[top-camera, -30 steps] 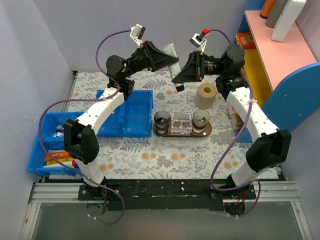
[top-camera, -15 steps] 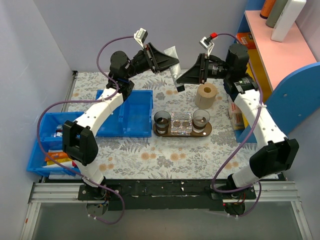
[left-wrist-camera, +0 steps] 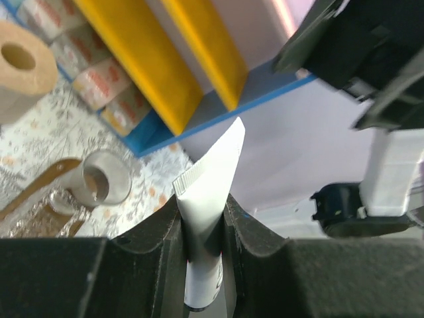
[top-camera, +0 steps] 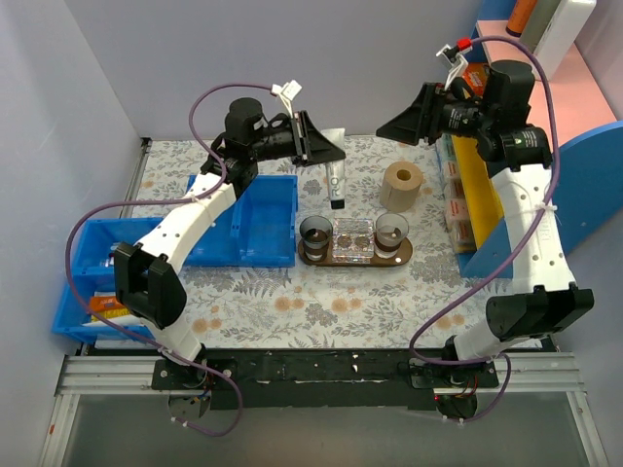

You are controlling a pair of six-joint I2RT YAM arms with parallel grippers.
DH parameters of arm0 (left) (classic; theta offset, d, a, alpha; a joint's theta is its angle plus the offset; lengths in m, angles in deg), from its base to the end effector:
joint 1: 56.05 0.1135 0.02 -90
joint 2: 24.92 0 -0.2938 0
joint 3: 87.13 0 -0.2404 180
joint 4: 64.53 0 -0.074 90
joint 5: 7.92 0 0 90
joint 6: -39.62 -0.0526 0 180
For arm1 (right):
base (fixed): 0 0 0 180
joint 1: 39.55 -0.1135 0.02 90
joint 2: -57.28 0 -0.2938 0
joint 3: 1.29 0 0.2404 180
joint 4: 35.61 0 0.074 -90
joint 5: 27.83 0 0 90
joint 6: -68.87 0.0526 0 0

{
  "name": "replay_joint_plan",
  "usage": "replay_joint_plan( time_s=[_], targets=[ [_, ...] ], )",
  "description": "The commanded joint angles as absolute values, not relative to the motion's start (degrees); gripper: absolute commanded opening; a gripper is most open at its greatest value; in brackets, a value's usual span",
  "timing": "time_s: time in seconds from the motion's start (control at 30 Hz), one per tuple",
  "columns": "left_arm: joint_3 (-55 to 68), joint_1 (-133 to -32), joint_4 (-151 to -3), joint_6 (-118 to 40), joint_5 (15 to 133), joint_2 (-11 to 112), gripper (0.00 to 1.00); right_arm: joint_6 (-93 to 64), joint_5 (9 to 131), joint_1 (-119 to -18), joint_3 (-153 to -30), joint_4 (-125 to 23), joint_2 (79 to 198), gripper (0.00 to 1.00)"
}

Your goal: Prepare toiletry sets of a toothbrush and toothpaste on the tray

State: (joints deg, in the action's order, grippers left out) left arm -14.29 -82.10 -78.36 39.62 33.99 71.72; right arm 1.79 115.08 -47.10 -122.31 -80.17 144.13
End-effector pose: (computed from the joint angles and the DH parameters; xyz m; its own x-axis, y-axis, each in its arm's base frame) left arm 0.3415 -0.2105 0.4429 -0.9608 -0.2738 0.0430 -0.0519 0.0254 -0.9983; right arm 0.2986 0.0819 0.5228 -0.4984 0.1709 -0.8499 -0.7198 0.4649 0.5156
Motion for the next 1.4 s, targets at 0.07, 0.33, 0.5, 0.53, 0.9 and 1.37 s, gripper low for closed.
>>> replay_joint_plan(
  time_s=[0.07,0.33,0.5,0.53,0.9,1.37],
  targets=[
    [-18.79,-87.16,-93.74,26.79,31.72,68.86,0.00,-8.64,111.31,-52.99,-130.44,-94.27,148.59,0.71],
    [-20.11,-89.01,-95.24,25.38,32.07,69.04,0.00,-12.78,107.17,-58.71,-130.63,-99.99,150.88,0.61],
    [-19.67,-89.36,-95.94,24.77,33.30,68.07,0.00,-11.03,109.19,-58.80,-128.95,-97.62,150.18,0.52],
    [-19.76,-89.36,-96.12,24.68,33.56,67.90,0.00,-10.76,109.72,-58.80,-128.78,-97.18,150.26,0.49],
    [-19.15,-89.98,-96.21,23.98,34.71,66.75,0.00,-8.30,112.88,-58.80,-124.91,-93.84,149.12,0.17],
    [-15.46,-87.62,-96.65,24.33,40.25,63.06,0.93,-6.63,111.22,-56.25,-121.48,-88.04,146.31,0.01]
  ],
)
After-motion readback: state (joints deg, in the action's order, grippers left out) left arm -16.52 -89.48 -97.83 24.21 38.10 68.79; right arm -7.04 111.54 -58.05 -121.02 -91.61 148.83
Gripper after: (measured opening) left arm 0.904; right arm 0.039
